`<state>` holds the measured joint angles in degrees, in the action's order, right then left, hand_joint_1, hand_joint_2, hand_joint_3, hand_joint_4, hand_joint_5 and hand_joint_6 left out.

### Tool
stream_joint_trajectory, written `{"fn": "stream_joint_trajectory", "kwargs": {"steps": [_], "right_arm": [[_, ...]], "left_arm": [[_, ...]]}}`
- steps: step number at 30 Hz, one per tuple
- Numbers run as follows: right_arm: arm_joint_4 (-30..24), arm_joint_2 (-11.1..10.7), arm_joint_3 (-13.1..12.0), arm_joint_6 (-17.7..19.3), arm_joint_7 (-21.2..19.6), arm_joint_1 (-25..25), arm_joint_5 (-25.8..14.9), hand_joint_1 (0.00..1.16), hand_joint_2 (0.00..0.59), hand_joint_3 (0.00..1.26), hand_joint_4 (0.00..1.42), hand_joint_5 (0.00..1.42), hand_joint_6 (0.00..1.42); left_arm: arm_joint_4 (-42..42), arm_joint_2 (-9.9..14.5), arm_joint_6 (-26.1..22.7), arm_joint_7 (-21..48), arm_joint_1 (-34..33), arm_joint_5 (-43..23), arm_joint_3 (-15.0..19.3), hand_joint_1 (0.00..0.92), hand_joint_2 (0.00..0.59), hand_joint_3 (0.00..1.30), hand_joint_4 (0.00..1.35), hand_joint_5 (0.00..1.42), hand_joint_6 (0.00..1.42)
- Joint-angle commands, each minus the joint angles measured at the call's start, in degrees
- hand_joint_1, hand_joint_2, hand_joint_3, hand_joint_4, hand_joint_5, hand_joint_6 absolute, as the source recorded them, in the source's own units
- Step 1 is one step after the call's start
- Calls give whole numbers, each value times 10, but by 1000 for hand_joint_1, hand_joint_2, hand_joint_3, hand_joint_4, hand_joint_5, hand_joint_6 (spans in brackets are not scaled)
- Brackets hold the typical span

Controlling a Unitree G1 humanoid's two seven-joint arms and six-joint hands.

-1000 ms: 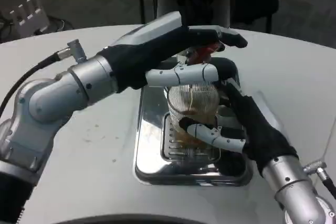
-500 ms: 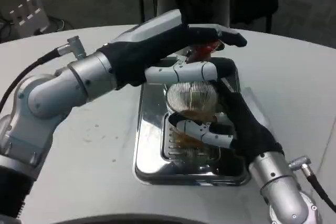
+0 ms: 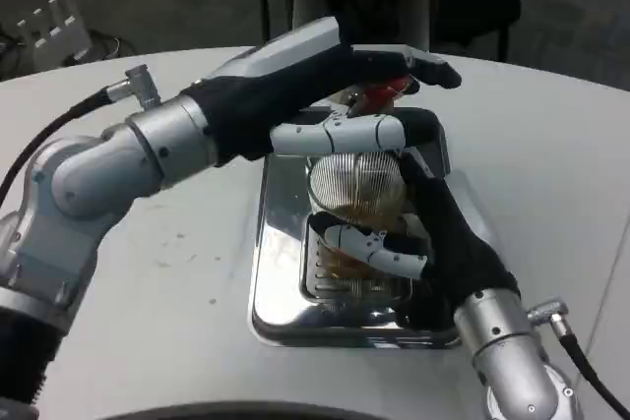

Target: Grasp the cup under the faucet to collect the drink, then remove the cup.

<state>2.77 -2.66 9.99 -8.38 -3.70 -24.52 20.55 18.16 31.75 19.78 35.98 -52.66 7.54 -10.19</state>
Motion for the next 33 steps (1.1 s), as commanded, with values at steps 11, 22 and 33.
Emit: {"fn": "stream_joint_trajectory", "kwargs": {"steps": [11, 22, 33], "right_arm": [[36, 32, 16, 25, -57, -3, 10, 706, 198, 28, 67, 149, 179], [43, 38, 12, 37, -83, -7, 7, 693, 204, 3, 58, 134, 163], [30, 30, 10, 32, -59, 1, -4, 693, 204, 0, 55, 133, 163]], "left_arm": [[5, 30, -21, 25, 23, 20, -5, 0, 151, 273, 173, 197, 317], [6, 32, -22, 27, 26, 21, -5, 0, 151, 273, 174, 204, 317], [9, 29, -21, 27, 23, 21, -6, 0, 150, 273, 174, 207, 317]]}}
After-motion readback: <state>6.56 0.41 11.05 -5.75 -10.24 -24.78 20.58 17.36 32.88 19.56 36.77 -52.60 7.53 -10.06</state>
